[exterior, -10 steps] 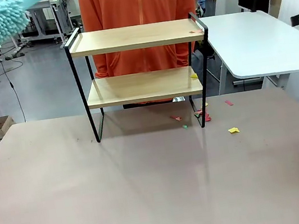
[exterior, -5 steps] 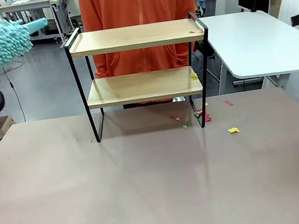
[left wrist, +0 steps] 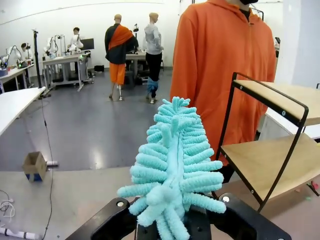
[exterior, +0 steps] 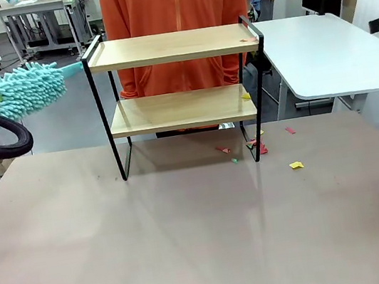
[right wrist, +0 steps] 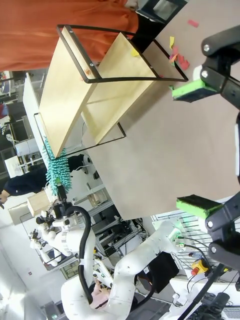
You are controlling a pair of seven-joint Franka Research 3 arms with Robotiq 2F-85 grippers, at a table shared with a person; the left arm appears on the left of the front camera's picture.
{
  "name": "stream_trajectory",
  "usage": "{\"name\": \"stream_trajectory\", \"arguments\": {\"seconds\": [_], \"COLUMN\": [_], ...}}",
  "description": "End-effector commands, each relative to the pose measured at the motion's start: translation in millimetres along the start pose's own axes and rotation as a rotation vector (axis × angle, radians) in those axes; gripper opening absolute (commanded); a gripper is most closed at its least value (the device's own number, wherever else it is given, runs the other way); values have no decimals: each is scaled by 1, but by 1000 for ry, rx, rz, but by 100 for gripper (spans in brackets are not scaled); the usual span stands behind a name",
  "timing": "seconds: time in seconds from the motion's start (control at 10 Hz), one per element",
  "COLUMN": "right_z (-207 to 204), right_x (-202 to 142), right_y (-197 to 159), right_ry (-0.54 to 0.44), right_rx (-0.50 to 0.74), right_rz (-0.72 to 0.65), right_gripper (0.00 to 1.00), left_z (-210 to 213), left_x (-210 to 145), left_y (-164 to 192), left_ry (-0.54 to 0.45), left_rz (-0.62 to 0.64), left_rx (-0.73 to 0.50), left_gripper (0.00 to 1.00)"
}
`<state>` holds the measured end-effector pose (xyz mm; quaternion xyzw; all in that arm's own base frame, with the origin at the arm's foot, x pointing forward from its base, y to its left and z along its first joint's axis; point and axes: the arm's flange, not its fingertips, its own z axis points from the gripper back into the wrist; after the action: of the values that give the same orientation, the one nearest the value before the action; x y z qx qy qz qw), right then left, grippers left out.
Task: Clean the shelf.
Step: Hand the Duster back to the human.
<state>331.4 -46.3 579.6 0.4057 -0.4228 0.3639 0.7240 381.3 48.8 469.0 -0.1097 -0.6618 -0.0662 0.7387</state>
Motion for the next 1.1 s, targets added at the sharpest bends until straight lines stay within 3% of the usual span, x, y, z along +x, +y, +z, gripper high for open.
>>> {"name": "stream_trajectory", "arguments": {"seconds": [0.0, 0.1, 1.0], "right_z": [-1, -1, -1], "right_x": [3, 3, 3], "right_y": [0, 0, 0], "right_ry": [-28, -28, -28], "right_rx": [5, 5, 5], "right_rz": [17, 17, 17], "right_gripper": [100, 100, 100], "left_z": [37, 0, 0], "left_x": [-36, 0, 0], "left_y": [-13, 0, 0], "left_ry": [-14, 0, 0], "left_rz": [-43, 0, 0], "left_rx": [29, 0, 0], "left_gripper": [17, 17, 17]}}
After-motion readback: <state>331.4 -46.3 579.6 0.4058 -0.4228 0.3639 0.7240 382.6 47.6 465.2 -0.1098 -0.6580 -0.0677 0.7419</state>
